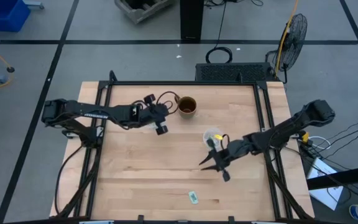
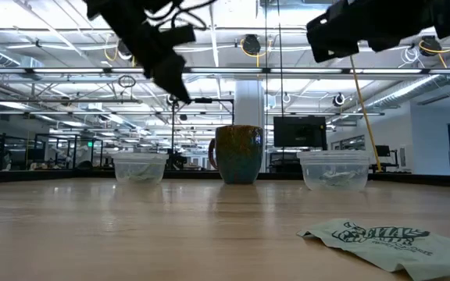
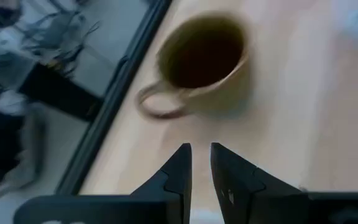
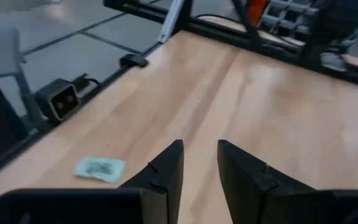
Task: Pick and place Stevia / Truvia into bins
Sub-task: Put the white stevia packet into the right round transparent container
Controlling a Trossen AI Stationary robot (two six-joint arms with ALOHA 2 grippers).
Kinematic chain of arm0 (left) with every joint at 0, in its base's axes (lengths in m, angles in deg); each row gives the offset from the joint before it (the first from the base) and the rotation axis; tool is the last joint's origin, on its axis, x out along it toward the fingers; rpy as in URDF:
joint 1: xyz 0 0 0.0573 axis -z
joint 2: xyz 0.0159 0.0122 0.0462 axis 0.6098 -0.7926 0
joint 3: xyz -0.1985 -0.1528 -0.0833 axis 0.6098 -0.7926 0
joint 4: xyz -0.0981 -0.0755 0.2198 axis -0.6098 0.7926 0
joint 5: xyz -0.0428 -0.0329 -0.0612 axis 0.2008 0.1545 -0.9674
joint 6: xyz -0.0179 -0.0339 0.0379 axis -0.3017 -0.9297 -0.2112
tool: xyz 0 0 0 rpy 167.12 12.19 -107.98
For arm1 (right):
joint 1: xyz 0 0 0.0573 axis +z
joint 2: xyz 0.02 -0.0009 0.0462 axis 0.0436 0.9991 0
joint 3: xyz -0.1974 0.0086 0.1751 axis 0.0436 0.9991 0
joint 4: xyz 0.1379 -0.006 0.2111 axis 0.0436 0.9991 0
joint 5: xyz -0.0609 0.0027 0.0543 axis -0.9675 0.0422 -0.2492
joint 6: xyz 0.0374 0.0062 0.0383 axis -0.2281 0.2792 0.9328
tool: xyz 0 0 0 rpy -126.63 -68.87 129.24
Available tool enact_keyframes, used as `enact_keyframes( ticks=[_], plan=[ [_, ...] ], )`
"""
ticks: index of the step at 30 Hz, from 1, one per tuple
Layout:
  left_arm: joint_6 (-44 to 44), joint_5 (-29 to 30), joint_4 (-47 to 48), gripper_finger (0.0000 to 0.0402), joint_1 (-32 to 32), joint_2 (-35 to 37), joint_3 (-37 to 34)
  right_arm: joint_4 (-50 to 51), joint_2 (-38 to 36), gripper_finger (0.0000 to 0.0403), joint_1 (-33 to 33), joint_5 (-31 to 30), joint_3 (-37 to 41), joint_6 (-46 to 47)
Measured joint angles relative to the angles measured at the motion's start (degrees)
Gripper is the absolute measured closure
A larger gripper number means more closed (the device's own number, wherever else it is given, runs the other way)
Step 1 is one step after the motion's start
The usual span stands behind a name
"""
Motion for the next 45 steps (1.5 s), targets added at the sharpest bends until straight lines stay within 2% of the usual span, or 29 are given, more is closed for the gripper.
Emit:
enact_keyframes(
  ticks=[6, 12, 18, 28, 37, 45],
  plan=[
    [-2.01, -2.88, -4.84, 0.0334, 4.12, -0.01, 2.94, 1.27, 9.39, 0.0309, 4.68, -0.03, -6.65, 4.63],
    [-2.24, -2.71, -6.40, 0.0334, 7.58, -0.08, 2.99, 1.51, 19.99, 0.0281, 9.03, -0.07, -13.94, 9.35],
    [-2.36, -2.55, -6.21, 0.0334, 9.96, -0.08, 2.99, 1.65, 27.56, 0.0254, 10.17, -0.07, -15.76, 12.95],
    [-2.16, -2.51, -6.23, 0.0334, 10.15, -0.08, 2.99, 0.83, 29.57, 0.0260, 5.86, 11.72, -15.76, 14.67],
    [-2.09, -2.19, -7.16, 0.0334, 10.18, -0.08, 2.99, -7.16, 38.29, 0.0252, 4.31, 19.51, -17.58, 14.23],
    [-2.08, -2.24, -7.15, 0.0334, 10.18, -0.08, 2.97, -5.59, 39.29, 0.0254, 2.99, 20.90, -19.09, 10.41]
  ],
)
